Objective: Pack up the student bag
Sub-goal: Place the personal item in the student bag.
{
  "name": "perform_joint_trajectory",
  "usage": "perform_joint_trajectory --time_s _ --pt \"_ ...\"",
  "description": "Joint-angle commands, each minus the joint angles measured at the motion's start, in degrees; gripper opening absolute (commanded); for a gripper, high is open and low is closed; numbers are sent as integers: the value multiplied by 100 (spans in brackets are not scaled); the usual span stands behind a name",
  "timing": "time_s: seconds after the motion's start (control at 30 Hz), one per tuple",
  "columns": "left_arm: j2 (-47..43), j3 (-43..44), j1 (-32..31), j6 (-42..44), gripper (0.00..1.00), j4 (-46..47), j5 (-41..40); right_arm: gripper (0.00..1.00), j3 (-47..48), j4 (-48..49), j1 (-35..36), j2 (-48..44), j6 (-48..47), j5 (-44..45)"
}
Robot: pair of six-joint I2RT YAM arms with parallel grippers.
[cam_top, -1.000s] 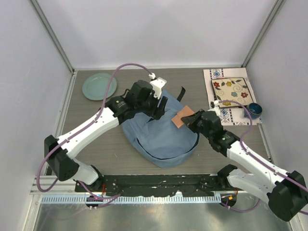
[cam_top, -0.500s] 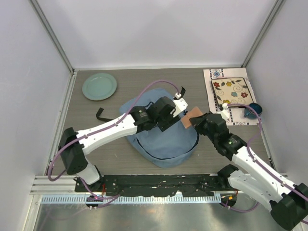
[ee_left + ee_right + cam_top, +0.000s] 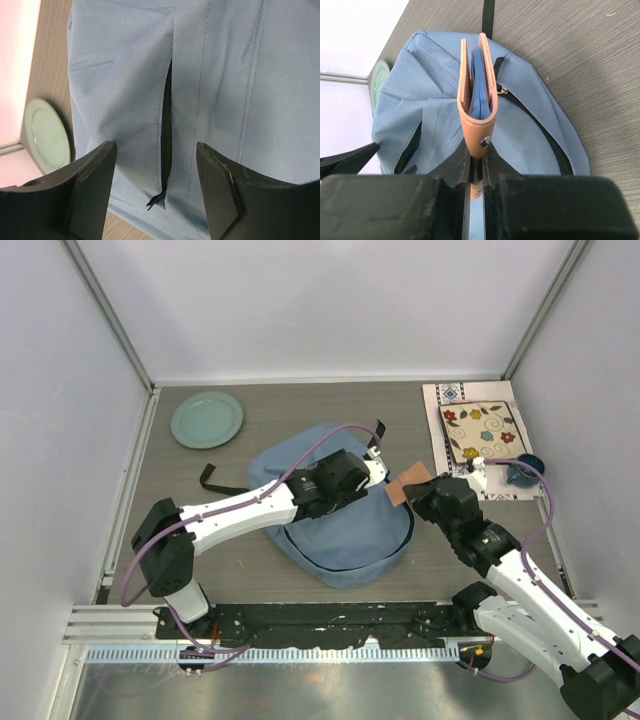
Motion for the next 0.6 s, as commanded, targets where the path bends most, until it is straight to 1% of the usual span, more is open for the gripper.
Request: perform_joint_trajectory --time_s 0.0,0.13,0.23,0.33,0.37,0.43,0.47,0.53,0.57 --pt "88 -79 -4 178 68 275 -308 1 211 152 -30 30 -56 140" --pt "133 -202 -30 275 67 354 -458 1 202 179 -39 39 -56 96" --pt "203 -316 -48 354 63 591 -739 1 185 205 -56 65 -48 78" --pt "282 -343 -48 407 58 741 -923 1 176 240 -65 91 -57 35" --pt "299 -334 -48 415 53 750 -941 1 185 249 -65 92 -57 43" --pt "300 -334 -56 416 46 776 -977 1 176 249 -74 109 -74 34" --pt "282 -334 -56 398 40 802 -977 1 176 266 -82 101 -83 26" --pt "212 -343 -56 381 35 855 -924 1 167 275 -74 127 -92 8" --pt "186 -343 -56 346 29 855 -907 1 150 319 -74 136 -83 -18"
